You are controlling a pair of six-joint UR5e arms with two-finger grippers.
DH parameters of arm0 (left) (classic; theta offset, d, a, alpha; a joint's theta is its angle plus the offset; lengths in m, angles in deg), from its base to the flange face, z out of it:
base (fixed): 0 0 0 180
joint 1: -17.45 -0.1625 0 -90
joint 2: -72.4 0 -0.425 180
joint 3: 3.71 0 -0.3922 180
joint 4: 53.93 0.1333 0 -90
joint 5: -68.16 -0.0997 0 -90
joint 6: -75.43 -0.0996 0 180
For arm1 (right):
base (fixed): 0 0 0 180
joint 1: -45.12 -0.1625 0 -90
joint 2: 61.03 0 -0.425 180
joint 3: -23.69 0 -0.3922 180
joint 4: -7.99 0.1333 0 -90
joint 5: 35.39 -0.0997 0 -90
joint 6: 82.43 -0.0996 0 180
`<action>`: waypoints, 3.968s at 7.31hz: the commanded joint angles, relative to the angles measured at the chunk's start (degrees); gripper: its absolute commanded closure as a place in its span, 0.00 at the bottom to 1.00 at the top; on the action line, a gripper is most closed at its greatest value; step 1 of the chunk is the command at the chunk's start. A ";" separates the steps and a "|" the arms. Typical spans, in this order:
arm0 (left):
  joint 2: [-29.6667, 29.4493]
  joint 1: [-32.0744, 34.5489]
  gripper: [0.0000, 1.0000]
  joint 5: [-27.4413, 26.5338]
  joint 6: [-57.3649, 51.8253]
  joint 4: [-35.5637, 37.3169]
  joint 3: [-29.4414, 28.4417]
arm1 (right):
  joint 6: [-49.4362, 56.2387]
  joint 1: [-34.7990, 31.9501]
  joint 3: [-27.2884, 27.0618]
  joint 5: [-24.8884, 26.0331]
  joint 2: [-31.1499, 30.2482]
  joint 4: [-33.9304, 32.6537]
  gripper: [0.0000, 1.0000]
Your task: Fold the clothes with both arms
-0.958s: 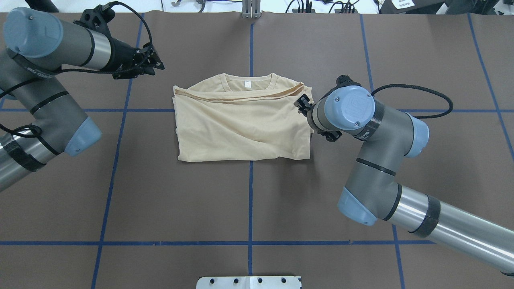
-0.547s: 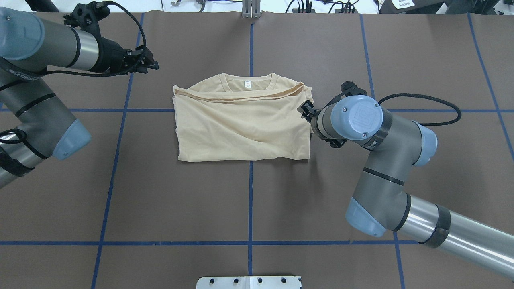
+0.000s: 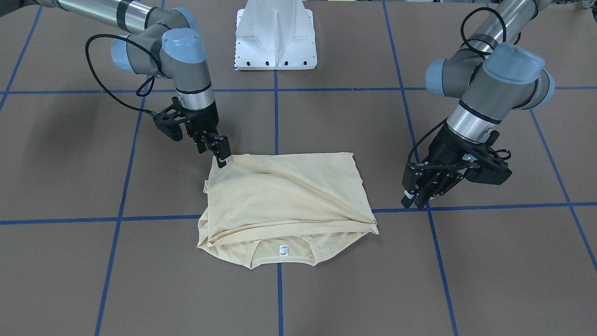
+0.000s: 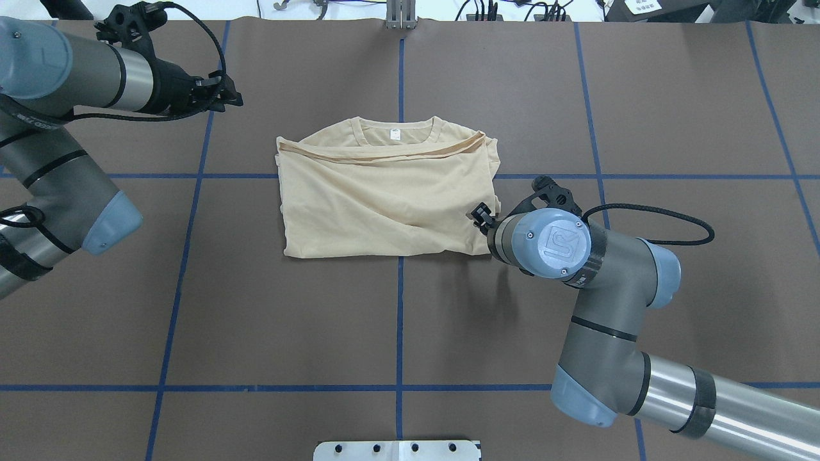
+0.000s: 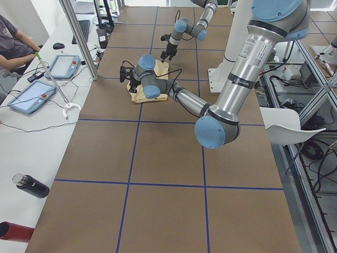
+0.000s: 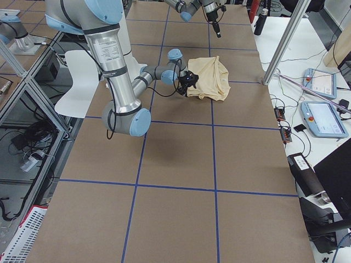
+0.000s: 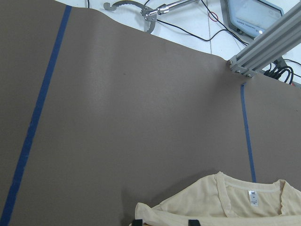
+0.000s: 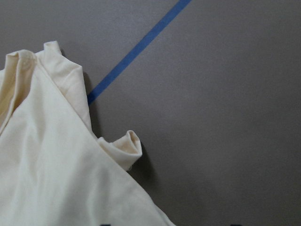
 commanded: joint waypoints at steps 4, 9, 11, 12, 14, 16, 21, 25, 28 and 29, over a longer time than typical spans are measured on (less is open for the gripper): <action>1.14 0.15 0.57 -0.12 -0.04 -0.06 0.57 | -0.35 1.07 -0.05 0.48 -0.38 -0.43 1.00; 2.10 0.15 0.57 1.72 -0.04 -0.06 3.44 | -0.09 0.81 -11.87 -2.59 -8.86 -0.70 1.00; 2.55 0.16 0.57 9.08 0.74 0.37 7.84 | -3.05 8.76 -21.01 -2.33 -12.76 -6.97 1.00; 2.55 0.24 0.57 11.46 1.10 0.72 9.95 | -7.86 14.46 -24.88 -2.25 -12.69 -10.33 1.00; 4.04 -0.11 0.51 13.41 3.65 0.81 14.08 | -11.85 25.02 -27.65 -2.33 -12.42 -15.79 1.00; 4.82 -3.68 0.02 14.04 10.45 0.99 14.37 | -15.01 29.36 -27.74 -1.11 -13.38 -18.35 0.00; 7.58 -21.85 0.24 2.04 16.66 9.90 18.06 | -10.41 10.36 -31.00 -5.74 -11.12 -18.45 0.00; 0.52 -25.16 0.36 -2.58 16.40 12.59 8.22 | 6.21 -4.19 -20.37 -13.93 -5.74 -17.92 0.00; 0.79 -26.03 0.42 -2.67 16.31 12.68 6.55 | 7.29 -4.46 -19.65 -13.76 -5.74 -17.83 0.00; 0.70 -26.21 0.43 -2.58 16.22 12.68 6.28 | 7.29 -4.46 -19.56 -13.76 -5.74 -17.92 0.00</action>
